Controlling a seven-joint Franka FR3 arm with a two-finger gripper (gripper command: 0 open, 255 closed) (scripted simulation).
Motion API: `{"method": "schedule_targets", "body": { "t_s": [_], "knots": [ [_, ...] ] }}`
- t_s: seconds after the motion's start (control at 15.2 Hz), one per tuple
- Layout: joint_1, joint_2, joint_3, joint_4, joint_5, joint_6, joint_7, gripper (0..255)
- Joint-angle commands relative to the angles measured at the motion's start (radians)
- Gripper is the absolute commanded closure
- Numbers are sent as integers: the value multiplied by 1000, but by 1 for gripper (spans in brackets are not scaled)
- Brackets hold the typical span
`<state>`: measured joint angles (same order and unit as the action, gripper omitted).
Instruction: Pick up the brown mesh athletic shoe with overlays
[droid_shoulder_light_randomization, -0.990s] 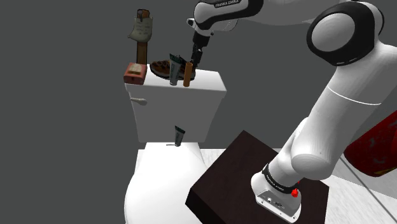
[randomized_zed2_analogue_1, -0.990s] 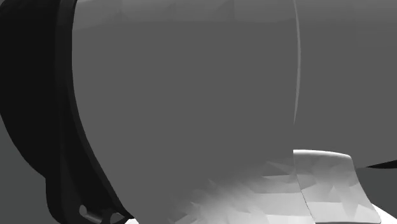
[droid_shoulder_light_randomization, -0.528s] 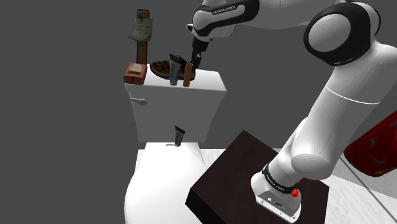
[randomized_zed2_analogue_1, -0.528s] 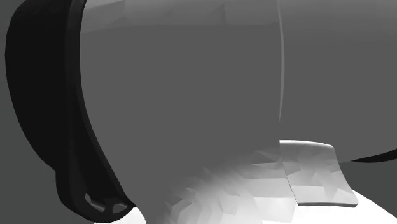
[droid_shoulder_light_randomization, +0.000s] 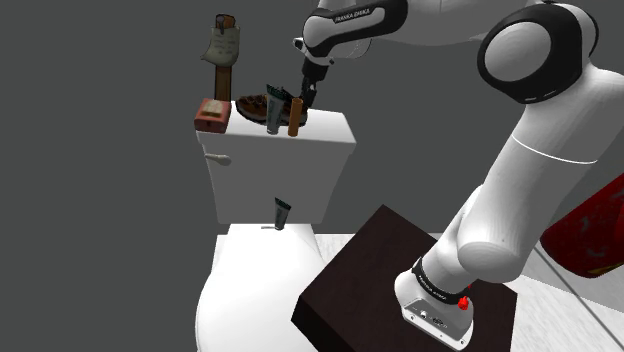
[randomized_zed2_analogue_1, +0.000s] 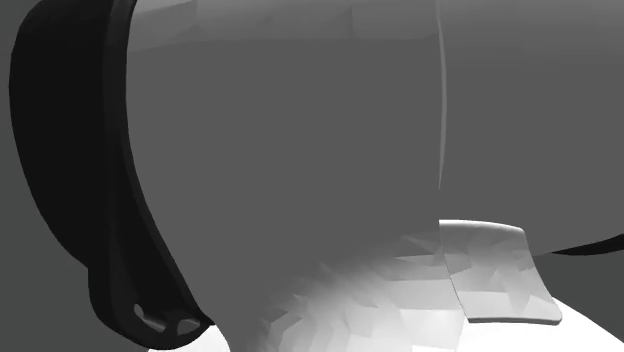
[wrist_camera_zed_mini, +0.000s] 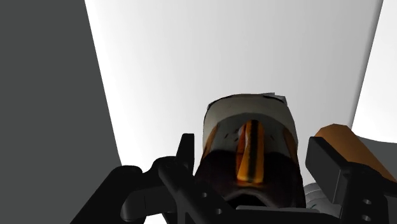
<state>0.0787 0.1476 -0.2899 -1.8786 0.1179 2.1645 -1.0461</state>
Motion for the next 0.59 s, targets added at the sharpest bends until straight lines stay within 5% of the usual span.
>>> {"method": "schedule_targets", "body": {
  "t_s": [0.0, 0.53],
  "knots": [
    [1, -2, 1, 9, -2, -12, 3, 255],
    [2, -26, -1, 87, -15, -113, 16, 255]
  ]
}}
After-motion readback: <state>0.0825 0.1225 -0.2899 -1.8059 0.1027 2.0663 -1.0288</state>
